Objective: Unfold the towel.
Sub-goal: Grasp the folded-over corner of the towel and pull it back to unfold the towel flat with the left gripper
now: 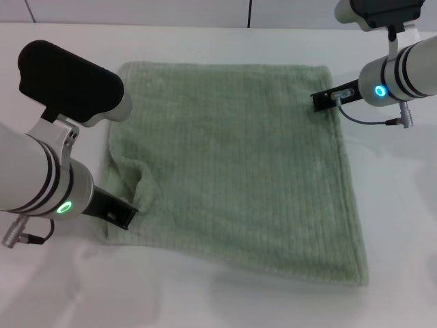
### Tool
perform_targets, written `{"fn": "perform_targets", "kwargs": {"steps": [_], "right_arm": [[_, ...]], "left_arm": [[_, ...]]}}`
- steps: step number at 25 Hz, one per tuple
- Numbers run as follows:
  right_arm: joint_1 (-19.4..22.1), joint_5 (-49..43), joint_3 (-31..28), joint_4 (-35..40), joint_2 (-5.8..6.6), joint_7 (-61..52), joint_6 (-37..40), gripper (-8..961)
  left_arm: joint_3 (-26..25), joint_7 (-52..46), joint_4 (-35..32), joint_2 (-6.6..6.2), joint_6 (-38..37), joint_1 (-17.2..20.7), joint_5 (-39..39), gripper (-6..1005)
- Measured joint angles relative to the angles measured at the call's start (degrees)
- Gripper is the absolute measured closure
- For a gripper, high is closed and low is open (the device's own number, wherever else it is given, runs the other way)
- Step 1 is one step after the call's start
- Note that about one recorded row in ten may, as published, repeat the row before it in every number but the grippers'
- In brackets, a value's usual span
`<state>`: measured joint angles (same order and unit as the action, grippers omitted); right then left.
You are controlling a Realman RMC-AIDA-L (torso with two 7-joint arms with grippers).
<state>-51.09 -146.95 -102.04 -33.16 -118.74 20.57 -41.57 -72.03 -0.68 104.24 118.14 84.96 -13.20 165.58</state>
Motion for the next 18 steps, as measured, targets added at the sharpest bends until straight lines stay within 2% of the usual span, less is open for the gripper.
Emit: {"fn": "perform_targets", "kwargs": {"steps": [4, 9, 15, 18], "right_arm": [[0.1, 0.0, 0.0, 0.0, 0.00, 0.1, 0.0, 954], [0.1, 0.0, 0.0, 0.0, 0.00, 0.3, 0.0, 954], [0.3, 0.0, 0.0, 0.0, 0.05, 0.3, 0.0, 954], [0.4, -0.1, 0.0, -0.2, 0.10, 0.3, 0.0, 954]], "left_arm": [[-0.3, -1.3, -0.9, -0.09, 1.5, -0.2, 0.0, 971], [0.2, -1.8, -1.1, -0.13, 3.5, -0.4, 0.1, 786], [0.5, -2.8, -0.7, -0.10, 5.5, -0.5, 0.1, 611], [-0.3, -2.9, -1.0, -0.38, 5.6, -0.3, 0.1, 599]]}}
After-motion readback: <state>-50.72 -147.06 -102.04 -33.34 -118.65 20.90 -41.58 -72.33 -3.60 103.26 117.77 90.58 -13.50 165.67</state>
